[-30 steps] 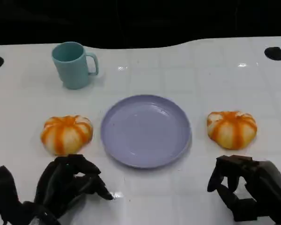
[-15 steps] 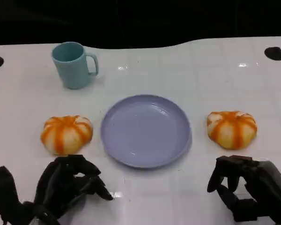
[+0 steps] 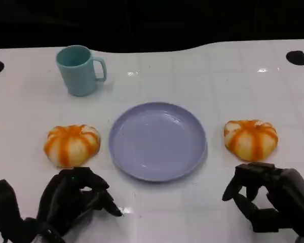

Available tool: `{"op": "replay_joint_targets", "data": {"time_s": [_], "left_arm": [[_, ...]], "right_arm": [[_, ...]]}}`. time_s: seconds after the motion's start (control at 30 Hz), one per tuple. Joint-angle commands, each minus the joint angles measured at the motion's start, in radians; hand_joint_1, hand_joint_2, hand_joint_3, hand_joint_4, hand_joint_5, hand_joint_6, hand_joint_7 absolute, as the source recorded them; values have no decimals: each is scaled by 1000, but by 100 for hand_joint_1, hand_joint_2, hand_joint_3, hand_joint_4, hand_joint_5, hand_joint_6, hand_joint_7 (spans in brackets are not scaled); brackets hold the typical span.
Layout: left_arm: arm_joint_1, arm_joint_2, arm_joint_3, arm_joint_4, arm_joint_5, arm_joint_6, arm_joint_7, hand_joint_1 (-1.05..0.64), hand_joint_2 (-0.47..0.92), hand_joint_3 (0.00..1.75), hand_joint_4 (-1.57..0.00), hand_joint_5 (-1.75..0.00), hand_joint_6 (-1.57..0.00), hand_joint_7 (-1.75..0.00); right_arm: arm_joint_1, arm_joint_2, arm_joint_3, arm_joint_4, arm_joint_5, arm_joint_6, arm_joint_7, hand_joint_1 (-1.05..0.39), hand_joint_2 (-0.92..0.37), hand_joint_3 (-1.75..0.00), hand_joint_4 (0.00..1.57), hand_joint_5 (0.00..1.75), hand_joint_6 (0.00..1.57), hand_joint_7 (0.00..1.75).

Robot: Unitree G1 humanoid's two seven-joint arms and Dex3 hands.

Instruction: Grasp the bread from the table and place it into the plate.

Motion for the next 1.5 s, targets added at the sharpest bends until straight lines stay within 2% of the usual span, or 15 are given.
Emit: {"op": "replay_joint_targets", "data": {"time_s": [0.03, 0.1, 0.2, 0.37, 0.57, 0.7, 1.0, 1.23, 1.33, 1.5], "left_arm": [[-3, 20, 3, -2, 3, -10, -9, -105, 61, 0, -157, -59, -157, -36], [-4, 20, 4, 0, 2, -9, -11, -105, 62, 0, -157, -59, -157, -36], [-5, 19, 6, -3, -3, 3, -10, -105, 61, 0, -157, -59, -157, -36], [-7, 19, 4, -2, 0, 2, -6, -105, 60, 0, -157, -59, -157, -36], [-10, 17, 3, 1, 2, 0, -3, -105, 61, 0, -157, -60, -157, -36], [-7, 15, 3, -2, 1, -3, -6, -105, 61, 0, -157, -60, -157, -37], [-5, 12, 3, -7, 0, -1, -3, -105, 61, 0, -157, -60, -157, -37], [-3, 9, 4, -9, -2, 2, 0, -105, 61, 0, -157, -60, -157, -37], [0, 8, 2, -14, 1, -3, 1, -105, 61, 0, -157, -60, -157, -37], [3, 7, 5, -20, -7, 9, -1, -105, 60, 0, -157, -60, -157, -37]], "right_arm": [[13, -17, -25, -35, 27, 31, 11, -16, -53, -96, 70, 131, 77, 85], [18, -19, -30, -57, 35, 54, 24, -17, -54, -91, 63, 134, 73, 80], [22, -31, -40, -100, 43, 89, 55, -21, -60, -76, 50, 128, 64, 68], [32, -49, -63, -188, 38, 178, 109, -25, -74, -45, 38, 94, 56, 44], [11, -96, -78, -259, 1, 269, 156, -29, -80, -22, 31, 61, 56, 16], [-6, -122, -83, -303, -8, 338, 213, -29, -79, -18, 20, 50, 50, 8], [-51, -156, -56, -408, -140, 557, 313, -36, -77, -11, 7, 44, 40, 0], [-129, -155, 3, -361, -210, 641, 339, -37, -78, -7, 0, 44, 33, 0], [-162, -156, 34, -334, -237, 671, 348, -39, -79, -5, 0, 37, 29, 0], [-226, -143, 91, -233, -272, 688, 315, -39, -79, -3, 2, 38, 30, 1]]}}
